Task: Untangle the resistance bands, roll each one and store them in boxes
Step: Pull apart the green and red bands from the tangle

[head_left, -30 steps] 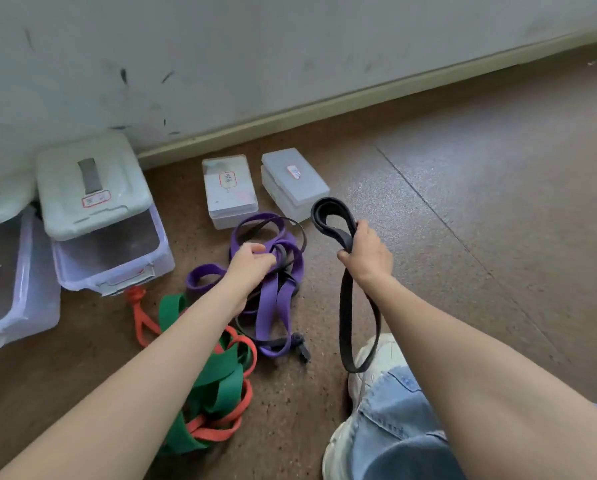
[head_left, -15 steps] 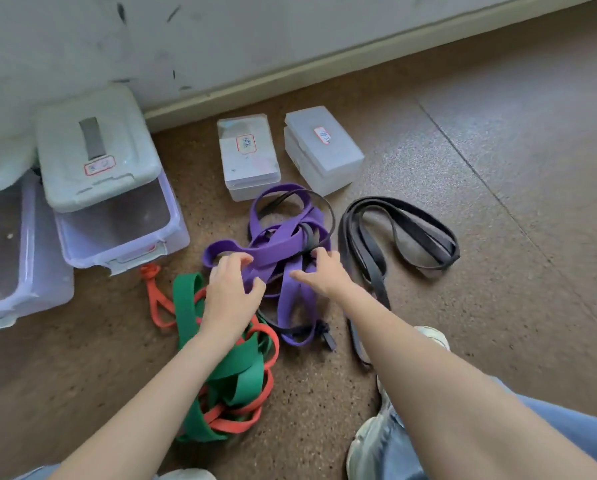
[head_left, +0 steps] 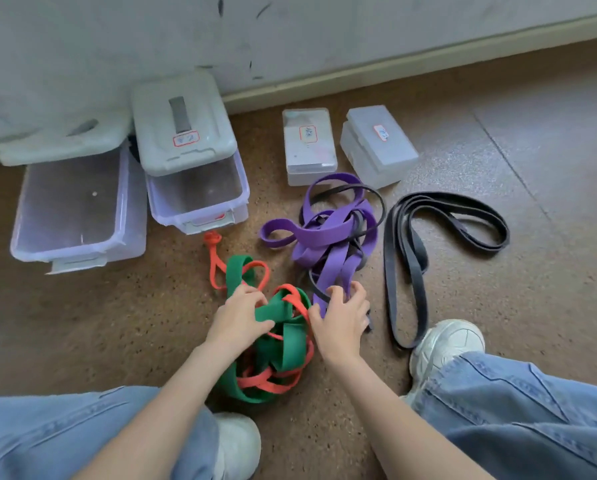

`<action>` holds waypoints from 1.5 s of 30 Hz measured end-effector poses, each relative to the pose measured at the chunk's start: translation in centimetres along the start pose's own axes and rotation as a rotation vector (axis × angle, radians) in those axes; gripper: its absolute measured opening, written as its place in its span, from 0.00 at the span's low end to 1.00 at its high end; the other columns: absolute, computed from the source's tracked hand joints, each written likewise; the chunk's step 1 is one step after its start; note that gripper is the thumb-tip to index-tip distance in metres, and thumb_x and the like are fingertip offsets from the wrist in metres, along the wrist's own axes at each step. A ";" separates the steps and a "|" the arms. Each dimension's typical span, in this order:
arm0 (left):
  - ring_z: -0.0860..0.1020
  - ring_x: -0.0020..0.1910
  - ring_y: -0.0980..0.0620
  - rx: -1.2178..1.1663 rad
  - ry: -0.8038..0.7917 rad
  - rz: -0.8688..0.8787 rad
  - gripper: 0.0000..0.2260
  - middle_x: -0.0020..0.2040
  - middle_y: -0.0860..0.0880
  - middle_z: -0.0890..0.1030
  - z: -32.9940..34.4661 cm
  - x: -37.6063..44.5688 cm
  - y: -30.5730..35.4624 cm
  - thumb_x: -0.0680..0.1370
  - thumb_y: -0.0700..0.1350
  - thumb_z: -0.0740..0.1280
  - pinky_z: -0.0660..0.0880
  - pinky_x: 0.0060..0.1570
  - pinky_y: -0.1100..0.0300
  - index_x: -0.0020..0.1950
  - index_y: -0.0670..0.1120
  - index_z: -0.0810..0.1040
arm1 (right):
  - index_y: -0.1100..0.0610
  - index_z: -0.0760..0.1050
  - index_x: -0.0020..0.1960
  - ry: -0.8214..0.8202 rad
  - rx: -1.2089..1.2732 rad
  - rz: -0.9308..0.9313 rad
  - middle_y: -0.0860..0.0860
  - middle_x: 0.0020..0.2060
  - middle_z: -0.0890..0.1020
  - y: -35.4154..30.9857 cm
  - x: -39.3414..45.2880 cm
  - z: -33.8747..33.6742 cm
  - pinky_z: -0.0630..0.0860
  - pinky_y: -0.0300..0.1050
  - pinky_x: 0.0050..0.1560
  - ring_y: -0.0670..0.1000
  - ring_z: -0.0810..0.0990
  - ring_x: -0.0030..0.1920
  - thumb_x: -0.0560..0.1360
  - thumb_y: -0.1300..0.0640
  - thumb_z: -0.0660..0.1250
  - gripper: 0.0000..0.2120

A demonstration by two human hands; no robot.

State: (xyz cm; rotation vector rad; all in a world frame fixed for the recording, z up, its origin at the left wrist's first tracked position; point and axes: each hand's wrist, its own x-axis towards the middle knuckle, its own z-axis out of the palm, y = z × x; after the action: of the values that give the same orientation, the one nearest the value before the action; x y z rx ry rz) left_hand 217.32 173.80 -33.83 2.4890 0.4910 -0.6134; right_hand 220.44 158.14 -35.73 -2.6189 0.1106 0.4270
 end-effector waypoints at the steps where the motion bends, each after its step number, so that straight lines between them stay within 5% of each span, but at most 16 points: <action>1: 0.74 0.59 0.49 0.006 -0.006 -0.001 0.13 0.62 0.49 0.74 -0.9 0.0 -0.3 0.71 0.49 0.72 0.67 0.51 0.57 0.52 0.49 0.76 | 0.56 0.69 0.60 0.026 -0.036 -0.064 0.57 0.71 0.57 -0.5 -0.2 -0.4 0.59 0.54 0.64 0.59 0.59 0.68 0.75 0.53 0.61 0.15; 4: 0.76 0.51 0.50 -0.047 -0.106 0.017 0.12 0.51 0.51 0.79 -4.5 -0.1 -0.5 0.70 0.50 0.73 0.70 0.47 0.59 0.52 0.49 0.78 | 0.60 0.75 0.58 -0.163 0.182 -0.244 0.57 0.64 0.71 -2.9 -0.5 -1.5 0.64 0.49 0.63 0.58 0.68 0.65 0.78 0.53 0.60 0.14; 7: 0.80 0.38 0.53 -0.256 -0.222 0.055 0.07 0.38 0.52 0.82 -9.0 -0.8 -0.1 0.70 0.49 0.74 0.73 0.36 0.64 0.41 0.48 0.79 | 0.56 0.79 0.54 -0.630 0.668 -0.052 0.55 0.55 0.81 -5.6 -1.0 -3.5 0.69 0.49 0.63 0.56 0.77 0.59 0.79 0.44 0.56 0.20; 9: 0.83 0.32 0.49 -0.486 -0.269 0.066 0.08 0.35 0.48 0.84 -11.7 -1.9 0.4 0.71 0.48 0.73 0.75 0.30 0.65 0.42 0.44 0.80 | 0.56 0.78 0.53 -0.701 0.732 -0.078 0.54 0.52 0.82 -6.6 -0.8 -5.3 0.74 0.49 0.61 0.52 0.80 0.55 0.76 0.43 0.62 0.18; 12: 0.83 0.30 0.47 -0.642 -0.310 0.065 0.11 0.39 0.44 0.85 -15.6 -3.8 1.7 0.72 0.48 0.72 0.75 0.26 0.64 0.46 0.41 0.78 | 0.61 0.74 0.44 -0.597 0.711 -0.273 0.53 0.37 0.81 -8.3 -0.8 -8.8 0.75 0.39 0.39 0.49 0.78 0.39 0.73 0.54 0.70 0.10; 16: 0.84 0.34 0.48 -0.372 -0.353 0.088 0.14 0.38 0.47 0.85 -20.5 -6.5 4.2 0.71 0.51 0.73 0.77 0.27 0.62 0.48 0.43 0.76 | 0.60 0.72 0.39 -0.425 0.899 -0.275 0.51 0.25 0.79 -10.9 -1.1 -14.6 0.76 0.39 0.32 0.52 0.80 0.31 0.76 0.60 0.66 0.08; 18: 0.84 0.35 0.48 -0.332 -0.314 0.136 0.11 0.37 0.47 0.85 -22.1 -8.1 5.5 0.73 0.50 0.72 0.78 0.30 0.62 0.44 0.44 0.74 | 0.60 0.72 0.50 -0.426 0.793 -0.377 0.51 0.34 0.82 -12.1 -2.1 -17.0 0.79 0.41 0.37 0.49 0.82 0.35 0.75 0.59 0.67 0.07; 21: 0.83 0.31 0.49 -0.501 -0.207 0.196 0.09 0.35 0.45 0.84 -23.2 -10.9 7.0 0.74 0.47 0.71 0.77 0.28 0.63 0.42 0.44 0.73 | 0.49 0.63 0.68 -0.478 0.466 -0.590 0.44 0.57 0.75 -13.1 -4.7 -19.4 0.74 0.37 0.55 0.42 0.77 0.55 0.72 0.51 0.71 0.28; 25: 0.81 0.27 0.50 -1.045 -0.096 0.144 0.05 0.28 0.47 0.80 -23.3 -14.1 7.3 0.75 0.42 0.69 0.76 0.26 0.64 0.41 0.43 0.74 | 0.39 0.51 0.73 -0.694 0.480 -0.736 0.39 0.69 0.65 -12.7 -7.8 -20.9 0.67 0.42 0.67 0.39 0.65 0.69 0.68 0.43 0.71 0.41; 27: 0.82 0.29 0.51 -1.232 -0.103 0.117 0.04 0.30 0.46 0.81 -22.9 -15.0 7.4 0.76 0.42 0.67 0.77 0.27 0.63 0.43 0.42 0.77 | 0.39 0.46 0.74 -0.582 0.315 -0.765 0.44 0.69 0.65 -12.3 -8.6 -20.8 0.68 0.47 0.68 0.43 0.65 0.69 0.65 0.43 0.74 0.48; 30: 0.84 0.34 0.50 -1.308 -0.069 0.137 0.08 0.37 0.43 0.84 -22.4 -15.5 7.1 0.76 0.45 0.66 0.79 0.31 0.61 0.45 0.41 0.80 | 0.41 0.61 0.71 -0.288 0.204 -0.745 0.48 0.54 0.79 -12.3 -9.6 -20.4 0.76 0.42 0.55 0.47 0.79 0.53 0.67 0.49 0.75 0.37; 33: 0.83 0.38 0.50 -1.045 -0.005 0.152 0.16 0.41 0.45 0.85 -22.5 -15.3 6.0 0.70 0.57 0.70 0.79 0.35 0.61 0.48 0.46 0.80 | 0.51 0.82 0.48 -0.202 0.229 -0.670 0.47 0.34 0.83 -11.9 -9.5 -21.9 0.73 0.34 0.35 0.46 0.78 0.34 0.70 0.49 0.71 0.09; 35: 0.83 0.42 0.52 -0.958 -0.039 0.130 0.24 0.46 0.46 0.85 -22.5 -14.8 5.2 0.64 0.64 0.69 0.80 0.40 0.61 0.52 0.50 0.79 | 0.57 0.82 0.36 -0.220 0.318 -0.558 0.48 0.24 0.76 -11.2 -9.2 -23.2 0.66 0.37 0.27 0.47 0.71 0.25 0.72 0.50 0.68 0.12; 38: 0.79 0.53 0.58 -0.861 -0.049 0.158 0.29 0.58 0.51 0.78 -21.5 -13.8 4.1 0.62 0.67 0.69 0.75 0.54 0.58 0.59 0.56 0.72 | 0.65 0.77 0.34 -0.252 0.535 -0.356 0.50 0.22 0.72 -10.4 -9.3 -24.8 0.63 0.34 0.22 0.46 0.68 0.20 0.75 0.56 0.66 0.15; 42: 0.63 0.67 0.63 -0.622 -0.532 0.233 0.27 0.67 0.70 0.67 -16.6 -13.8 4.7 0.66 0.71 0.62 0.54 0.69 0.49 0.64 0.70 0.67 | 0.62 0.72 0.30 -0.323 0.908 -0.166 0.56 0.24 0.73 -10.2 -9.4 -25.8 0.61 0.32 0.17 0.46 0.66 0.17 0.77 0.61 0.62 0.16; 45: 0.63 0.68 0.64 -0.706 -0.440 0.238 0.24 0.69 0.66 0.64 -15.0 -13.5 5.1 0.69 0.68 0.60 0.57 0.67 0.54 0.64 0.68 0.65 | 0.60 0.70 0.32 -0.279 1.187 -0.070 0.52 0.22 0.73 -10.1 -8.7 -26.7 0.61 0.32 0.16 0.45 0.66 0.19 0.77 0.60 0.61 0.14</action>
State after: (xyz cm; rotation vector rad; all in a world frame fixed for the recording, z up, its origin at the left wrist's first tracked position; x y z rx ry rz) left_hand 213.22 175.26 -13.46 1.6520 0.1841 -0.7126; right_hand 221.14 154.45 -6.14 -1.3836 0.1259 0.4883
